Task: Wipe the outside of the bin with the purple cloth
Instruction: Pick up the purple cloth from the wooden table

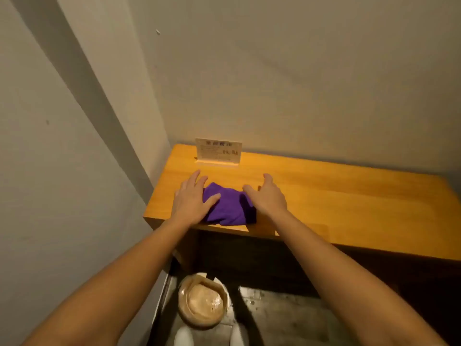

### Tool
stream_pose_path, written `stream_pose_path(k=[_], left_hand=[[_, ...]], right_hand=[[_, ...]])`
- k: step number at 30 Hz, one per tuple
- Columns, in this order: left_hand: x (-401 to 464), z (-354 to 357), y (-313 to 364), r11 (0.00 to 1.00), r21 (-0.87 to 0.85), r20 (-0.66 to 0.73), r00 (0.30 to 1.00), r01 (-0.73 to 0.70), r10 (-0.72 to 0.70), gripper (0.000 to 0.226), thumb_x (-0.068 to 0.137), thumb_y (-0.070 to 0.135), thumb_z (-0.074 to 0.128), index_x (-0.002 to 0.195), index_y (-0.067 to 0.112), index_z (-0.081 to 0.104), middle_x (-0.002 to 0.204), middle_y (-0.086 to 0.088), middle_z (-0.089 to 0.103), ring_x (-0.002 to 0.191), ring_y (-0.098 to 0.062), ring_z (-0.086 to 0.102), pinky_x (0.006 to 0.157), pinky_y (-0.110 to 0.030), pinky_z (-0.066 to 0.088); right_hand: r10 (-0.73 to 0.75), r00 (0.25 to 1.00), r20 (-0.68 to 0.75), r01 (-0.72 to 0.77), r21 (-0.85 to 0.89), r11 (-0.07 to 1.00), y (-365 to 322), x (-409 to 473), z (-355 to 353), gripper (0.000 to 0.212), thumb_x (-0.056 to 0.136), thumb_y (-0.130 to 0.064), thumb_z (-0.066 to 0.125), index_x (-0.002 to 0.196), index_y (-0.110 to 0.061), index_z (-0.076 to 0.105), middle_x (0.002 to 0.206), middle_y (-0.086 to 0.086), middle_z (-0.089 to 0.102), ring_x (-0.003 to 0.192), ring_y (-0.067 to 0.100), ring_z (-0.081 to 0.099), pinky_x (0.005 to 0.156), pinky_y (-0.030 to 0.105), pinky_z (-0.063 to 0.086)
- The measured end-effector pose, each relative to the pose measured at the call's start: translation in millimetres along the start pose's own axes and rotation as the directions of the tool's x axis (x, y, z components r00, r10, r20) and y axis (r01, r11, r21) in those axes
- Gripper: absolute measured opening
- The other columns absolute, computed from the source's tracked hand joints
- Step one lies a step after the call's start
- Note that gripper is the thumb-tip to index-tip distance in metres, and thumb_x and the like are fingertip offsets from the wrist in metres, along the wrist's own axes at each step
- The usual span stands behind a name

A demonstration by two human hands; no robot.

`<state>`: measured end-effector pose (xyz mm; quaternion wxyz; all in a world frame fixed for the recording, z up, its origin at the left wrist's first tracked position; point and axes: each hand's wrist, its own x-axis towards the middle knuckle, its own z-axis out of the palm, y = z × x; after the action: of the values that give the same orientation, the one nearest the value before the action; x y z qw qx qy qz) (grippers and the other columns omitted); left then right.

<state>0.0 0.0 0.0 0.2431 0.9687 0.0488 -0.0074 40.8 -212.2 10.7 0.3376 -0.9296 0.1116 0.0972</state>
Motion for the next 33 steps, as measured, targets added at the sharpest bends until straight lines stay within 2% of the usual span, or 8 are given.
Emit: stream_pose_path(k=[8,13,17,23,25,28,31,33], left_hand=[[6,14,-19,0.983,-0.154,0.195,0.979,0.096,-0.065,0.079,0.084,0.054,0.074,0.147,0.015,0.048,0.139,-0.010,0.061,0.124,-0.031,0.057,0.100,-0.043,0.048],[2,9,-28,0.883,-0.419,0.327,0.943,0.211,-0.071,0.042,0.083,0.043,0.080,0.110,0.011,0.076,0.104,-0.006,0.078,0.097,-0.025,0.071,0.084,-0.040,0.059],[-23,-16,-27,0.587,-0.722,0.409,0.910,0.366,-0.064,0.044,0.072,0.056,0.082,0.086,0.014,0.079,0.085,-0.002,0.080,0.084,-0.020,0.076,0.061,-0.021,0.055],[-49,-39,3,0.210,-0.913,0.361,0.932,0.350,0.015,0.048,0.083,0.037,0.080,0.122,0.013,0.070,0.119,-0.007,0.075,0.109,-0.020,0.072,0.083,-0.027,0.057],[-60,-40,16,0.223,-0.910,0.360,0.933,0.350,0.002,0.048,0.082,0.038,0.079,0.122,0.014,0.069,0.119,-0.006,0.076,0.110,-0.019,0.071,0.084,-0.027,0.057],[-79,-42,30,0.420,-0.837,0.387,0.922,0.351,0.002,0.058,0.081,0.047,0.078,0.129,0.020,0.063,0.125,-0.001,0.072,0.113,-0.012,0.069,0.083,-0.021,0.055],[-91,-47,31,0.560,-0.800,0.200,0.976,0.213,-0.086,0.078,0.077,0.055,0.079,0.144,0.029,0.049,0.133,0.015,0.060,0.122,0.002,0.057,0.083,-0.010,0.050],[-99,-50,35,0.536,-0.830,0.121,0.988,0.156,-0.099,0.073,0.080,0.056,0.077,0.144,0.038,0.049,0.119,0.014,0.070,0.112,0.005,0.063,0.077,-0.007,0.051]], right_hand=[[0.068,0.990,0.124,-0.074,0.044,0.996,8,-17,33,0.085,0.078,-0.042,0.085,0.149,-0.014,0.045,0.146,0.011,0.055,0.129,0.031,0.056,0.102,0.040,0.049],[0.124,0.976,0.178,-0.181,0.353,0.918,4,-23,31,0.060,0.071,-0.025,0.094,0.124,-0.015,0.067,0.124,0.006,0.072,0.108,0.025,0.068,0.094,0.039,0.057],[0.064,0.972,0.225,-0.221,0.793,0.569,-3,-41,9,0.044,0.071,-0.009,0.092,0.110,-0.015,0.072,0.117,0.015,0.075,0.105,0.028,0.073,0.083,0.037,0.060],[-0.063,0.961,0.270,-0.274,0.961,-0.047,-22,-65,-12,0.060,0.079,0.001,0.082,0.134,-0.015,0.065,0.125,0.016,0.074,0.115,0.033,0.071,0.089,0.043,0.060],[-0.079,0.962,0.262,-0.271,0.955,-0.123,-23,-71,-18,0.062,0.082,0.002,0.079,0.139,-0.013,0.062,0.129,0.018,0.071,0.118,0.034,0.070,0.093,0.045,0.059],[-0.115,0.954,0.278,-0.290,0.952,-0.100,-20,-78,-27,0.060,0.084,0.000,0.078,0.141,-0.011,0.059,0.131,0.019,0.070,0.120,0.035,0.069,0.101,0.049,0.056],[-0.139,0.948,0.288,-0.293,0.956,-0.021,-12,-84,-37,0.061,0.081,-0.002,0.081,0.138,-0.009,0.061,0.125,0.017,0.073,0.115,0.033,0.071,0.097,0.048,0.058],[-0.157,0.943,0.295,-0.291,0.955,0.052,-9,-88,-42,0.064,0.078,-0.004,0.086,0.137,-0.010,0.062,0.123,0.016,0.074,0.112,0.031,0.073,0.090,0.044,0.060]])
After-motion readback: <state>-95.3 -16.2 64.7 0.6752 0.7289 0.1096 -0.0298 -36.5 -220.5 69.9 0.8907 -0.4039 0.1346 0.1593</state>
